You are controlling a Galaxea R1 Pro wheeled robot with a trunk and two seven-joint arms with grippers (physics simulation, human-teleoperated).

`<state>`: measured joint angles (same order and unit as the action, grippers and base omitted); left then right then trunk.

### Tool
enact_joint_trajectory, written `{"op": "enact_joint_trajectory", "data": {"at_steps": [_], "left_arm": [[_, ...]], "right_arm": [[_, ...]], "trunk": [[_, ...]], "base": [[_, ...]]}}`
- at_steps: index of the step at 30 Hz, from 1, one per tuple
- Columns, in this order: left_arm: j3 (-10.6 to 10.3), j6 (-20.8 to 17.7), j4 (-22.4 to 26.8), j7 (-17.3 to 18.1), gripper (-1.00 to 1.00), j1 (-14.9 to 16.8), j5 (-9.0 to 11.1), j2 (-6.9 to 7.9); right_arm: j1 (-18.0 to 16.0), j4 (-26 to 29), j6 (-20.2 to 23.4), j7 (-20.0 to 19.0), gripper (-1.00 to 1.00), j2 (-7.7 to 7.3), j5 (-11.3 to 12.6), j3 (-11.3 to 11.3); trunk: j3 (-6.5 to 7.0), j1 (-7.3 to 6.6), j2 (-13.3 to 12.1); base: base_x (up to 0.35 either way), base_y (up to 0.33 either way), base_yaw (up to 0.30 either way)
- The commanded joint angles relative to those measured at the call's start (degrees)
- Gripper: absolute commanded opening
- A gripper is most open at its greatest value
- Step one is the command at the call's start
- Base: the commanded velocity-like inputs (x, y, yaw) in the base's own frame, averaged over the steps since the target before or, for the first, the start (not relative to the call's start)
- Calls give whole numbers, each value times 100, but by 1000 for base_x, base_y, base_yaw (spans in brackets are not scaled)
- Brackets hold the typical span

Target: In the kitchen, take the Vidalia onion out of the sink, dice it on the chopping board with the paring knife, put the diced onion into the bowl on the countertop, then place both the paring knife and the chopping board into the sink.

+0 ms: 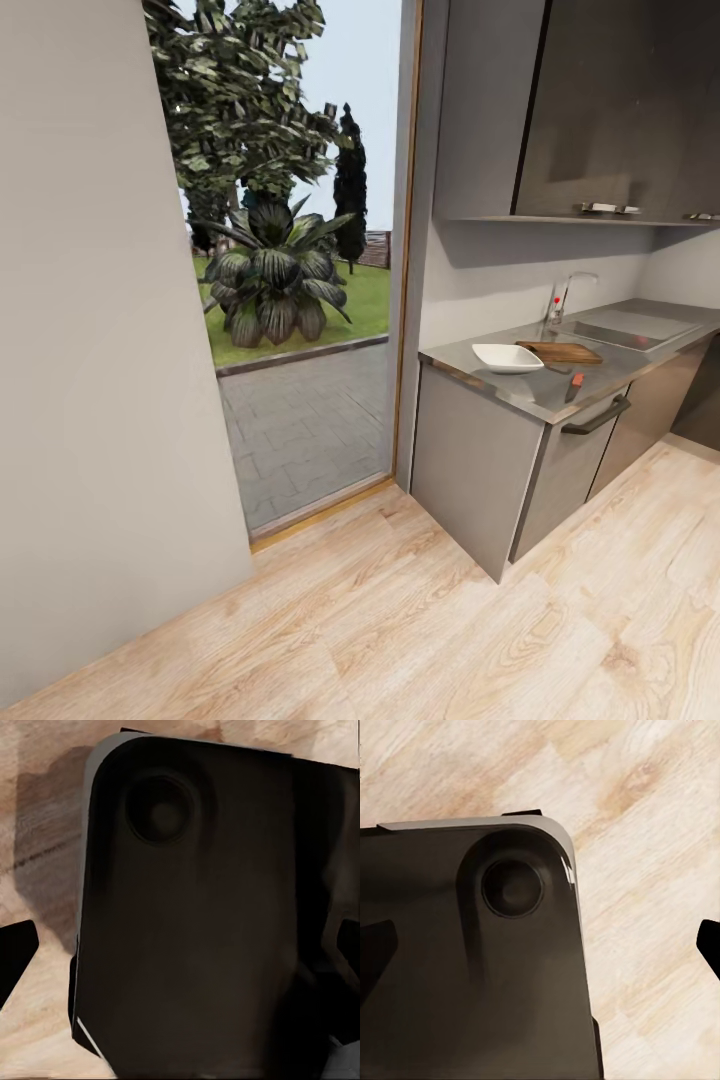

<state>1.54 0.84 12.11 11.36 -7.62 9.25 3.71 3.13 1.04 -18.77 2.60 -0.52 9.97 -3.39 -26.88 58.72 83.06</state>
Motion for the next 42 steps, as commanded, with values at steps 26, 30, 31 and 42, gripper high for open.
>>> {"op": "enact_joint_trajectory", "data": {"at_steps": [26, 30, 31, 42], "left_arm": [[76, -90, 290, -4, 100, -3, -632, -17], [75, -86, 297, 30, 100, -3, -641, -8], [75, -89, 300, 33, 100, -3, -646, -6], [271, -158, 620, -227, 100, 0, -106, 45]], "right_arm": [[4, 19, -77, -5, 100, 17, 56, 26], [4, 19, -75, 10, 100, 14, 53, 20], [4, 19, -72, 11, 100, 12, 57, 21], [-119, 232, 524, 99, 100, -60, 197, 38]], "trunk": [[-3, 0, 2], [-3, 0, 2], [-3, 0, 2], [-3, 0, 2]], "base": [[0, 0, 0], [0, 0, 0], [0, 0, 0], [0, 0, 0]]}}
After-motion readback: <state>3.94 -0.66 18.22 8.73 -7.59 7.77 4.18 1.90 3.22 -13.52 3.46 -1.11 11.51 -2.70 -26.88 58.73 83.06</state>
